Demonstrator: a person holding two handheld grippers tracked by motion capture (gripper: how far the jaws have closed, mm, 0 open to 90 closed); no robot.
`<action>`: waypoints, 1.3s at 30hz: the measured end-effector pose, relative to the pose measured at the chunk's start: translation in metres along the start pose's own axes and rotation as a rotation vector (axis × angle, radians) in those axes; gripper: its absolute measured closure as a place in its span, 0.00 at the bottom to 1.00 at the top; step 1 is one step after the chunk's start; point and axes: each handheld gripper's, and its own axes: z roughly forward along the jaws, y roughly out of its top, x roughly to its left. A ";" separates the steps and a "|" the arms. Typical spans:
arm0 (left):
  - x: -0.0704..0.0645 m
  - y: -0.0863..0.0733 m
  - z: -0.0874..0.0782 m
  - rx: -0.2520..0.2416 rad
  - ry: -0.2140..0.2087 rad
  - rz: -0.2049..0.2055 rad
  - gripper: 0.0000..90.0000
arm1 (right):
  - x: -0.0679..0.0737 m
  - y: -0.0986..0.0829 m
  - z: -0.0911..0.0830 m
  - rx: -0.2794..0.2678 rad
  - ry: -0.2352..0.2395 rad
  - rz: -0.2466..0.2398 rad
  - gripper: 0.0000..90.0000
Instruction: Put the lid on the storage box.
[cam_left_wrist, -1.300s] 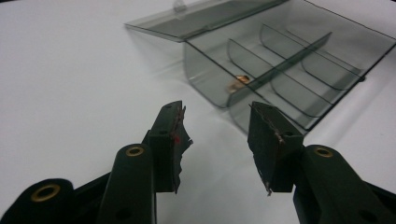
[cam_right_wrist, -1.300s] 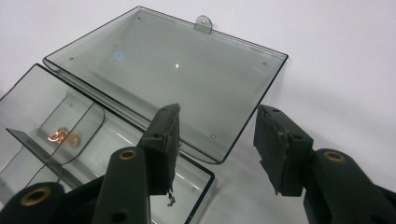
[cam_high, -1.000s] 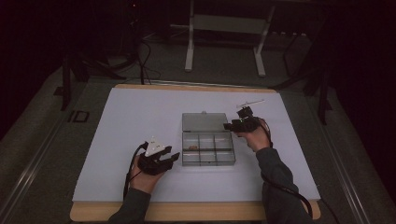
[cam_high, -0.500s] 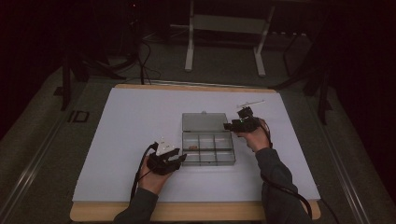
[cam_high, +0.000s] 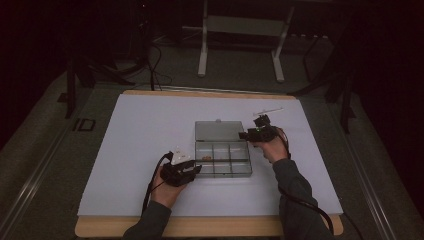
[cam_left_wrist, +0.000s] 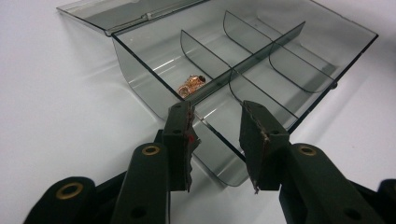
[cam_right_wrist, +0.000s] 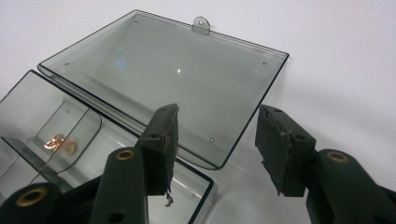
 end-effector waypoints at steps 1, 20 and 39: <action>0.001 0.000 0.000 0.002 -0.004 -0.001 0.73 | 0.000 0.000 0.001 0.002 0.001 0.000 0.54; 0.008 0.004 0.001 0.025 -0.050 0.016 0.73 | -0.001 -0.003 0.008 0.005 0.028 0.045 0.53; 0.009 0.005 0.001 0.025 -0.060 0.022 0.73 | -0.016 -0.005 0.019 0.055 0.097 0.197 0.46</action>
